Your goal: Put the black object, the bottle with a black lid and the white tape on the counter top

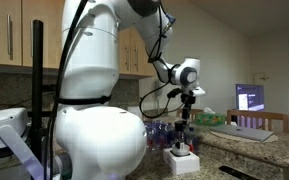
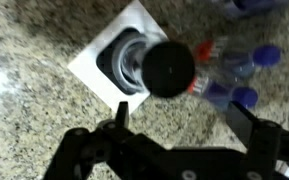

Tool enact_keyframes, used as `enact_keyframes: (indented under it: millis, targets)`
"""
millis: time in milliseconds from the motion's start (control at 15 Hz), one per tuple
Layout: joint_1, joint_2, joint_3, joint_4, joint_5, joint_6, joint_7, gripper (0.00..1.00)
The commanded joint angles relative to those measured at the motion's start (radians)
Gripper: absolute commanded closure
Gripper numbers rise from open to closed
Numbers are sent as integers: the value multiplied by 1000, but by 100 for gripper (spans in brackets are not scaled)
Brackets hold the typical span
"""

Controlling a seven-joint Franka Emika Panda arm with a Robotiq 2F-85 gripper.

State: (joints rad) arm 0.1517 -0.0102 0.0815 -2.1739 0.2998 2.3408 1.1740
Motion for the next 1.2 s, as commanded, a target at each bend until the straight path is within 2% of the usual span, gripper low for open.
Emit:
enact_keyframes:
  millis: [0,200,400,600,800,1133]
  targets:
    - [34,5,67,74,-3,-228,7,0]
    - [53,54,99,167,-25,-446,15,0]
    - [56,112,101,264,-73,-661,60,0]
    - [56,172,85,348,-114,-781,79,0]
    - [62,205,69,385,-137,-767,86,0]
    - [75,192,55,334,-197,-605,90,0]
